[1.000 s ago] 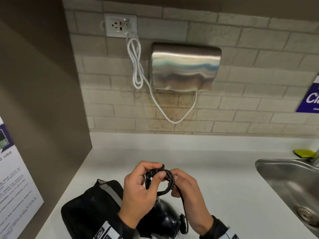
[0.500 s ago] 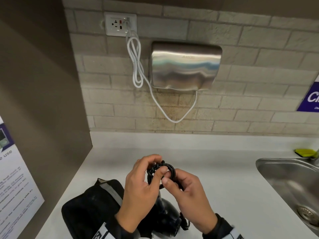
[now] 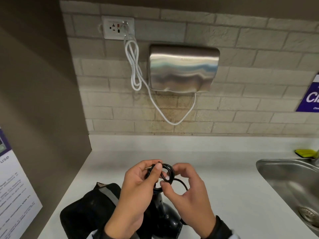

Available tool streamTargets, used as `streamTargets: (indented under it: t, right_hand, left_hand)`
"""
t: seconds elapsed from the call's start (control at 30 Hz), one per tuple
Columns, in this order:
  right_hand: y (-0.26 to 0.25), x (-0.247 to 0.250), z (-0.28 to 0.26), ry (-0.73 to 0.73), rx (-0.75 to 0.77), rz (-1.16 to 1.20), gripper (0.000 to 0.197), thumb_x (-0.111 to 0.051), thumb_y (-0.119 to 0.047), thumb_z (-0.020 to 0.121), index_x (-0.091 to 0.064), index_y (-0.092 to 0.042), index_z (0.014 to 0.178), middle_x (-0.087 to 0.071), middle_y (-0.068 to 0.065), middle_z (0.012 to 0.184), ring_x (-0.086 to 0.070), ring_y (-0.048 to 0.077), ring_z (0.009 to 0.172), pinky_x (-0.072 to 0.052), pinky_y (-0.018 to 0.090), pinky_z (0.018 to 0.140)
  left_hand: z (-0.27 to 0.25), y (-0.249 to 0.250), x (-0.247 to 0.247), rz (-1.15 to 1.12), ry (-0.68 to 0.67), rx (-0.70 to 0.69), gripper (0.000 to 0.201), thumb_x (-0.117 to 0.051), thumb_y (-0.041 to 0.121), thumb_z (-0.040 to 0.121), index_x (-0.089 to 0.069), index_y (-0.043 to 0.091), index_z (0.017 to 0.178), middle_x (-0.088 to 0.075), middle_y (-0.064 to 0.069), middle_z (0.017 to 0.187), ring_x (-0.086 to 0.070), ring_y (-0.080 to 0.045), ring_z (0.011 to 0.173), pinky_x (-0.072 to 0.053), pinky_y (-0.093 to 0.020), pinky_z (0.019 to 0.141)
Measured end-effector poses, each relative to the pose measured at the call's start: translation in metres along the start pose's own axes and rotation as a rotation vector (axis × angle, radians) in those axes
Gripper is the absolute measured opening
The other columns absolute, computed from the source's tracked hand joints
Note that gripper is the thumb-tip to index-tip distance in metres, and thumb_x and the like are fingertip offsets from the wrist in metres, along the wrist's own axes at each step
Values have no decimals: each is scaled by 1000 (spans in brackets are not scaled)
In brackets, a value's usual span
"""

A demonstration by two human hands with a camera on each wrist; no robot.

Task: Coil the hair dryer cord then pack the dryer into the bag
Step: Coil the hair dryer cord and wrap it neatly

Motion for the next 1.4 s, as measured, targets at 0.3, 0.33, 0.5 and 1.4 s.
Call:
streamTargets:
  t: [0.3, 0.33, 0.5, 1.4]
  right_hand:
    - [6, -5, -6, 205, 329, -370, 10, -70, -34, 83, -74, -32, 91, -62, -7, 96, -54, 17, 86, -45, 29, 70]
    - [3, -4, -6, 160, 250, -281, 8, -68, -37, 84, -73, -35, 90, -61, -11, 96, -55, 16, 90, -45, 25, 73]
    - [-11, 14, 4, -124, -372, 406, 30, -66, -49, 76, -70, -19, 72, -64, -9, 79, -57, 8, 77, -44, 28, 73]
    - [-70, 72, 21, -158, -408, 1033, 21, -66, -12, 89, -57, -6, 107, -58, 7, 76, -62, 21, 65, -57, 38, 72]
  left_hand:
    - [6, 2, 5, -151, -60, 137, 29, -72, 32, 76, -75, 15, 99, -61, -9, 73, -56, -18, 73, -43, -35, 87]
    - [6, 2, 5, -120, -67, 112, 30, -71, 33, 76, -74, 15, 100, -63, -8, 72, -58, -16, 74, -45, -33, 87]
    - [11, 4, 10, 99, -67, -107, 23, -68, 32, 79, -72, 20, 99, -70, 2, 69, -65, -3, 72, -46, -7, 71]
    - [15, -4, 11, 283, -124, -268, 11, -66, 35, 85, -67, 35, 95, -76, 1, 93, -71, -10, 90, -50, -28, 84]
Point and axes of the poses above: each hand's wrist, its own z-axis towards the middle knuckle, its own x-axis out of the back of the hand, y = z × x, the point moved 1 cm from there along z, towards the middle knuckle
